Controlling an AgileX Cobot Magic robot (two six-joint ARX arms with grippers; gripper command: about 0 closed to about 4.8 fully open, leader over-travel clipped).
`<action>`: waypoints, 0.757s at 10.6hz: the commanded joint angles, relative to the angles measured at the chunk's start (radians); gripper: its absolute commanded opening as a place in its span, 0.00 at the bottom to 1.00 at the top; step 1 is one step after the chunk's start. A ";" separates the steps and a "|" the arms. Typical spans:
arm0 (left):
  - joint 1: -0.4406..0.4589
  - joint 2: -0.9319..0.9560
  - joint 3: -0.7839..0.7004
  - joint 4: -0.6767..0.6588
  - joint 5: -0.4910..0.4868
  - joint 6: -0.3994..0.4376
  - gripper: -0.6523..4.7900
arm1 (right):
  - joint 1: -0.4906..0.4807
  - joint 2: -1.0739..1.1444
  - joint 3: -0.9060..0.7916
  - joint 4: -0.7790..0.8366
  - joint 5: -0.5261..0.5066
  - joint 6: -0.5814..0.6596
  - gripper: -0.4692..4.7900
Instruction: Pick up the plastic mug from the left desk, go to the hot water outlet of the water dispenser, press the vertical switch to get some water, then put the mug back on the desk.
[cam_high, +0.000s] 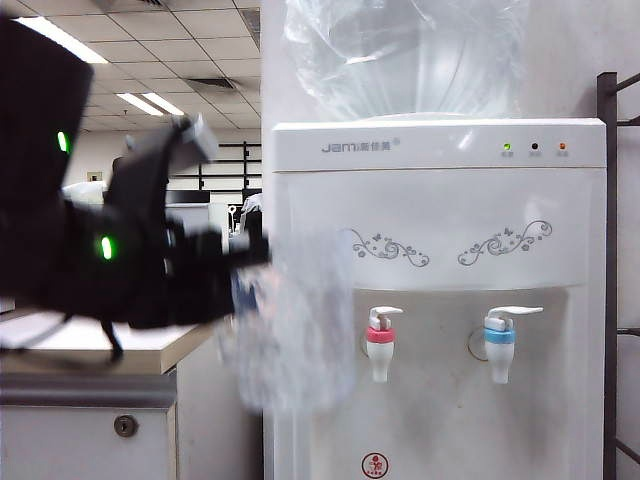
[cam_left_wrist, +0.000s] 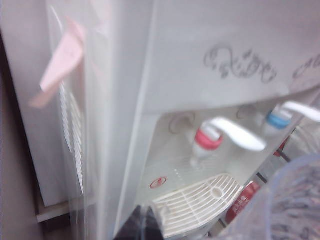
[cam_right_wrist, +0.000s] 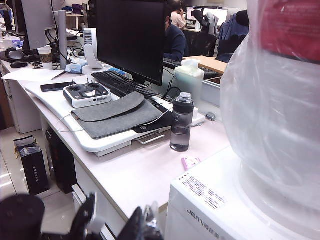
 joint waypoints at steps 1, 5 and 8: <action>-0.015 0.378 0.230 0.167 0.000 -0.006 0.11 | 0.000 0.000 0.003 0.010 0.004 -0.004 0.08; -0.014 0.467 0.245 0.166 -0.009 -0.009 0.11 | 0.000 0.000 0.003 0.010 0.004 -0.004 0.08; -0.014 0.526 0.310 0.136 -0.003 -0.020 0.13 | 0.000 -0.002 0.003 0.018 -0.002 -0.004 0.08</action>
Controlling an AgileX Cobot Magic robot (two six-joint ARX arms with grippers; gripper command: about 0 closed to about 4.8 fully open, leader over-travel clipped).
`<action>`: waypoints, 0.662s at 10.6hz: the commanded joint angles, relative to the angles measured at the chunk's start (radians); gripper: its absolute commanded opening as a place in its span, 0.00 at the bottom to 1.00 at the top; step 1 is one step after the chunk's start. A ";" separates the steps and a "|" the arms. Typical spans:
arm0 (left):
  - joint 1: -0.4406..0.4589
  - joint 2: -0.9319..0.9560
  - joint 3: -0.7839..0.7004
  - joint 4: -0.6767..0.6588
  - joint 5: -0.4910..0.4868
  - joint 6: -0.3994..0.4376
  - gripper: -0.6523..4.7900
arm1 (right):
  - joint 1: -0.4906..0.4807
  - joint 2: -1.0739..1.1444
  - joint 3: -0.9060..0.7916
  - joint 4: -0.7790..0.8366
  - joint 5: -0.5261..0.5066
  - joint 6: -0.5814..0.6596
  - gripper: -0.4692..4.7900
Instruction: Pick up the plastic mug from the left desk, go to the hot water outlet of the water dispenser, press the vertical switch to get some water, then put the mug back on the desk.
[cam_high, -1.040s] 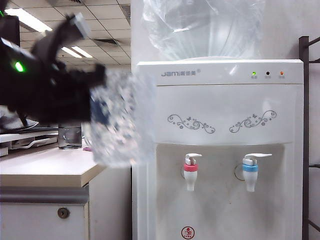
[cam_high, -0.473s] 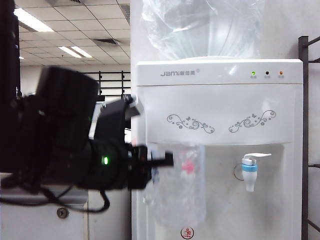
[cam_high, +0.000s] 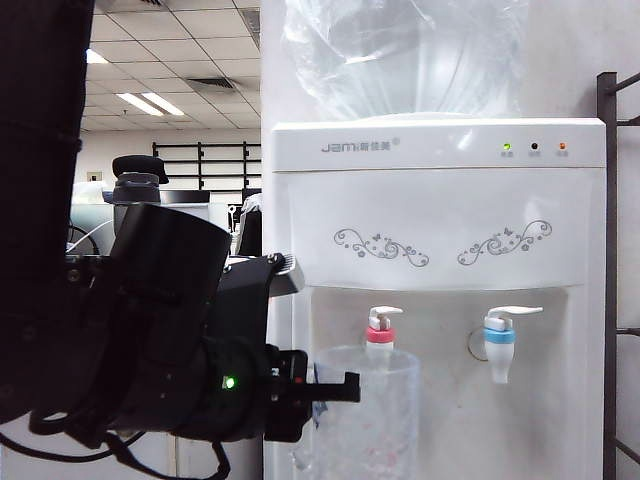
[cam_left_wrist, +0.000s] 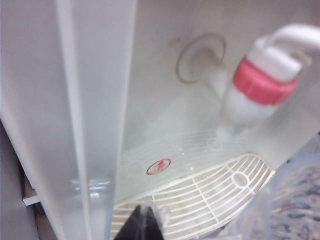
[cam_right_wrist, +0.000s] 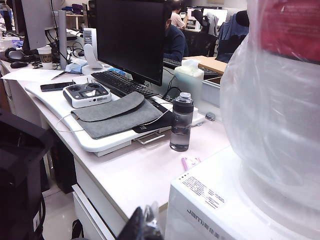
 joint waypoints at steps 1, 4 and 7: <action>-0.002 -0.002 0.001 0.012 0.004 -0.001 0.13 | 0.000 -0.005 0.003 0.018 -0.006 -0.003 0.08; -0.002 -0.002 0.001 -0.062 0.003 -0.001 0.13 | 0.000 -0.021 0.003 0.018 -0.006 -0.003 0.08; -0.029 0.006 0.009 -0.135 -0.149 0.111 0.13 | 0.001 -0.031 0.003 0.018 -0.007 -0.003 0.08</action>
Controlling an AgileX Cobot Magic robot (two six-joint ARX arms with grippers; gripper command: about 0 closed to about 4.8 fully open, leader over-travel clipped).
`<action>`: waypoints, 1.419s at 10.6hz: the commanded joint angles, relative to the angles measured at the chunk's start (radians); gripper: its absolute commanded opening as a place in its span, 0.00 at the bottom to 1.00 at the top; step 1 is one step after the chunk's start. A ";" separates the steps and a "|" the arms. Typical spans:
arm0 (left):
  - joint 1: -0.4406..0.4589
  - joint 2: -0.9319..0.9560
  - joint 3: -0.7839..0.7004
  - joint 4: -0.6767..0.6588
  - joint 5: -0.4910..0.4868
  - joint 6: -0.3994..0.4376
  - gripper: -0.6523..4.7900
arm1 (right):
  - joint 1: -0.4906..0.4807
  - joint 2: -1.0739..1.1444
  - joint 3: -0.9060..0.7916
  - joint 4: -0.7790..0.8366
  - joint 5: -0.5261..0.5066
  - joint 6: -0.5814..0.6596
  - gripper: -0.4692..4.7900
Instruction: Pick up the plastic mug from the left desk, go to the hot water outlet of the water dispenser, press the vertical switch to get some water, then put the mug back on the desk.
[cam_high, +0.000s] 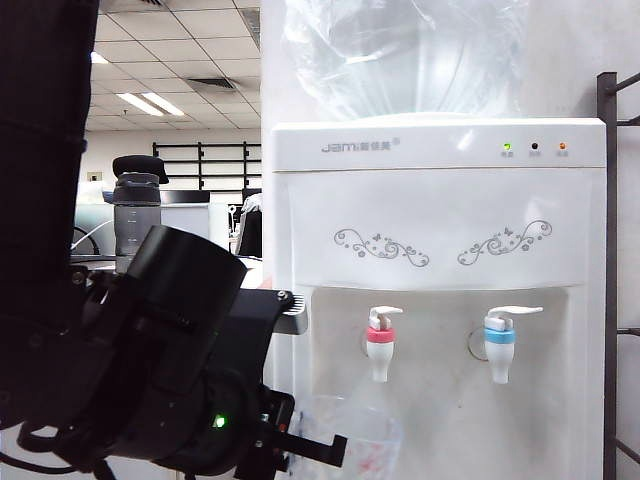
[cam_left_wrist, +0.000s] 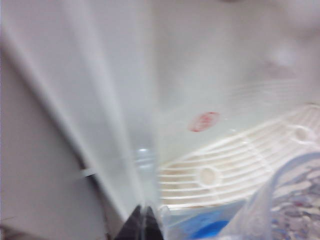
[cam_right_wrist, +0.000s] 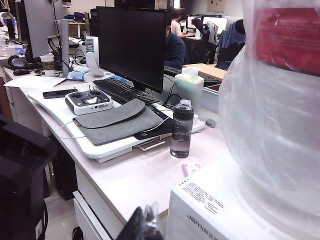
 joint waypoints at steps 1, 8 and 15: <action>-0.016 0.000 0.007 0.014 -0.026 -0.003 0.13 | 0.001 -0.003 0.003 0.016 -0.002 -0.003 0.08; -0.138 0.073 0.169 -0.084 -0.294 -0.151 0.13 | 0.001 -0.021 0.003 0.010 -0.005 -0.004 0.08; -0.150 0.073 0.172 -0.167 -0.353 -0.275 0.13 | 0.001 -0.029 0.003 0.010 -0.019 -0.004 0.08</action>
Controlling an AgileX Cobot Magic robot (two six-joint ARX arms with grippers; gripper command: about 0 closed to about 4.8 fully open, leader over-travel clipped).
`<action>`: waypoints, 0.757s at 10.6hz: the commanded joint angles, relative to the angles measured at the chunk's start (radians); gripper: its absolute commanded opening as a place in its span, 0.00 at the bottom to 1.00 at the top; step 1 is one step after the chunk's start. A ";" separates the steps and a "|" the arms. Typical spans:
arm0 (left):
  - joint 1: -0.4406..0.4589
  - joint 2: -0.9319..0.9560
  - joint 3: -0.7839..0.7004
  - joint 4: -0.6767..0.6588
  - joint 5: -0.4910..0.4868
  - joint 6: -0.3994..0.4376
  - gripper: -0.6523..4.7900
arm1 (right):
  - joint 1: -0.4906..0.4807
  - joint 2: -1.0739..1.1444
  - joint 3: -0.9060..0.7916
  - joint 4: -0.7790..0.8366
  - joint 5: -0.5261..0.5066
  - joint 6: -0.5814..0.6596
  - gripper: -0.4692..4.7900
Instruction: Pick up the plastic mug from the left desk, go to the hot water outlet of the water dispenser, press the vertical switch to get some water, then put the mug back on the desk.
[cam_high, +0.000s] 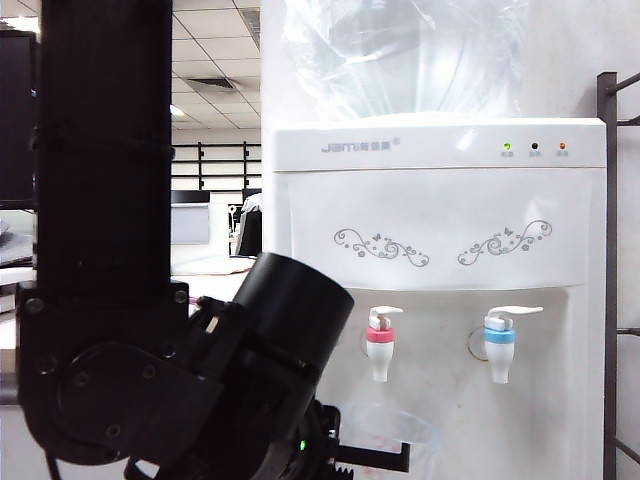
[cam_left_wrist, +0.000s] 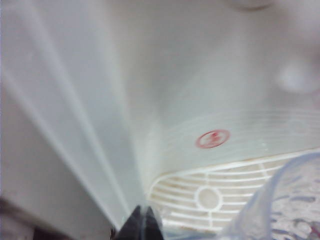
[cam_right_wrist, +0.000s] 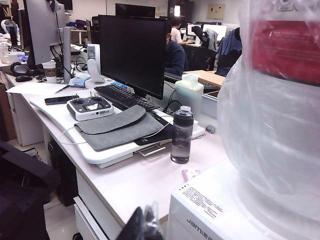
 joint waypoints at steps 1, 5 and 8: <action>-0.002 -0.002 0.010 -0.008 -0.006 -0.064 0.13 | 0.000 -0.003 0.003 0.013 -0.025 -0.003 0.08; -0.003 -0.002 0.126 -0.171 -0.109 -0.107 0.13 | 0.000 -0.009 0.003 0.013 -0.026 -0.003 0.08; -0.008 -0.002 0.126 -0.174 -0.138 -0.197 0.13 | 0.000 -0.010 0.003 0.004 -0.025 -0.004 0.08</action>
